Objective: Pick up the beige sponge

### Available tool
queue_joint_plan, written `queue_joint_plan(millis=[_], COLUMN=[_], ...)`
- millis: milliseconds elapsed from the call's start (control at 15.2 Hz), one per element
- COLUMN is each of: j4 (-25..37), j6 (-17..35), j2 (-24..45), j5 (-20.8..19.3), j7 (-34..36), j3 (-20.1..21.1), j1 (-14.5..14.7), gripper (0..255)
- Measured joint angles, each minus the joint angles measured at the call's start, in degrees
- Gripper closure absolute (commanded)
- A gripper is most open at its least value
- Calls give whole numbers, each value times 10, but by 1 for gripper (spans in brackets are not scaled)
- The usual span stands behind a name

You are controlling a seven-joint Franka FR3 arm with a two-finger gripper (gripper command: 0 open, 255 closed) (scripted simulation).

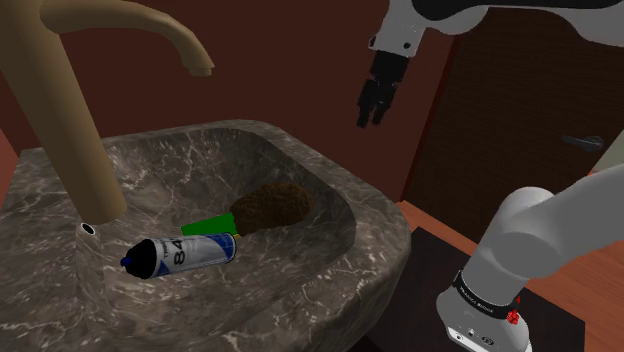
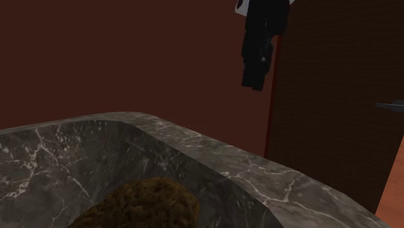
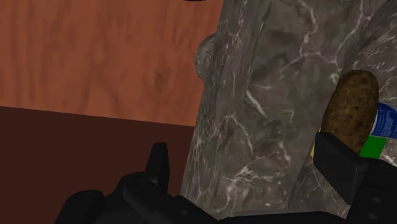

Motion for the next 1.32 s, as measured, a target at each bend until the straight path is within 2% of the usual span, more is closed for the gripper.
queue_joint_plan(millis=[660,990,1320], j4=[117,190,294], j6=[-9,-32,-109], j2=[221,323,402], j5=[85,123,69], j7=[11,18,32], j3=[33,49,67], j1=[50,70,89], gripper=[0,0,0])
